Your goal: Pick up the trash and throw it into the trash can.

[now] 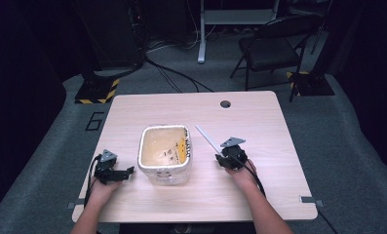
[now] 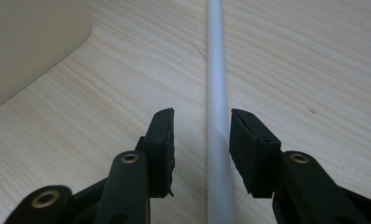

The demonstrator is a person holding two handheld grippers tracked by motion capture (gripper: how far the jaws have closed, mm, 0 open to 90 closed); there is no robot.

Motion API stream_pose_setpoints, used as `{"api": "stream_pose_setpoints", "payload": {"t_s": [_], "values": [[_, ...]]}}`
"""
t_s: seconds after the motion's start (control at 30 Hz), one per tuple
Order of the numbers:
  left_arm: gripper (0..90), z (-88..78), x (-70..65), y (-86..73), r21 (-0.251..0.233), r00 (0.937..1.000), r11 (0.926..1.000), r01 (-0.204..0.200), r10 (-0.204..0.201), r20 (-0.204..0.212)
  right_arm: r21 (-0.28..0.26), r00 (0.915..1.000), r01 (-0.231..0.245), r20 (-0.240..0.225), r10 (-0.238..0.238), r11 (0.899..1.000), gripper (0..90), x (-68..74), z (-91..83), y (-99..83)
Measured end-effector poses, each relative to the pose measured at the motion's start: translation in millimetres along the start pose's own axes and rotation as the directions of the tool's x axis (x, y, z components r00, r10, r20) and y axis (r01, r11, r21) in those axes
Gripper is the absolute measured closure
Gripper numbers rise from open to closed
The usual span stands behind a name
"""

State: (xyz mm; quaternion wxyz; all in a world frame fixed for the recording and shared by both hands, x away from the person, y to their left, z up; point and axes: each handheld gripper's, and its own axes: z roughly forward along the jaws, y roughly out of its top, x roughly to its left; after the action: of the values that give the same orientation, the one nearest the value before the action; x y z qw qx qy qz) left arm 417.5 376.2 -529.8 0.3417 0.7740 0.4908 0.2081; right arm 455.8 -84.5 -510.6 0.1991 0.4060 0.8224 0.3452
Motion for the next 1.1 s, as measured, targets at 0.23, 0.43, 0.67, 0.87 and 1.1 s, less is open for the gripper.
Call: {"api": "stream_pose_setpoints", "payload": {"t_s": [0.23,0.43,0.67,0.87,1.1], "values": [[9.5,0.1,0.0,0.1,0.000,1.0000,1.0000,0.000,0.000,-0.001,-0.004,0.9999,-0.007,0.014,0.007,1.000,59.8,-0.1,3.4,1.5],[9.5,0.1,0.0,0.1,0.000,1.0000,1.0000,0.000,0.000,-0.001,0.006,0.9995,-0.031,0.011,0.031,0.999,59.7,-3.1,6.0,0.9],[9.5,0.3,0.0,0.1,-0.002,1.0000,1.0000,0.001,-0.001,-0.001,0.011,0.9995,-0.031,-0.004,0.031,0.999,59.4,-4.3,9.5,0.9],[9.5,0.3,0.0,0.1,-0.002,1.0000,1.0000,0.001,-0.001,-0.001,0.013,0.9996,-0.029,0.006,0.029,0.999,59.3,-4.4,11.1,1.2],[9.6,0.3,0.1,0.1,-0.002,1.0000,1.0000,0.000,0.000,-0.001,0.010,0.9993,-0.038,0.003,0.038,0.999,62.2,-7.7,11.7,1.0]]}}
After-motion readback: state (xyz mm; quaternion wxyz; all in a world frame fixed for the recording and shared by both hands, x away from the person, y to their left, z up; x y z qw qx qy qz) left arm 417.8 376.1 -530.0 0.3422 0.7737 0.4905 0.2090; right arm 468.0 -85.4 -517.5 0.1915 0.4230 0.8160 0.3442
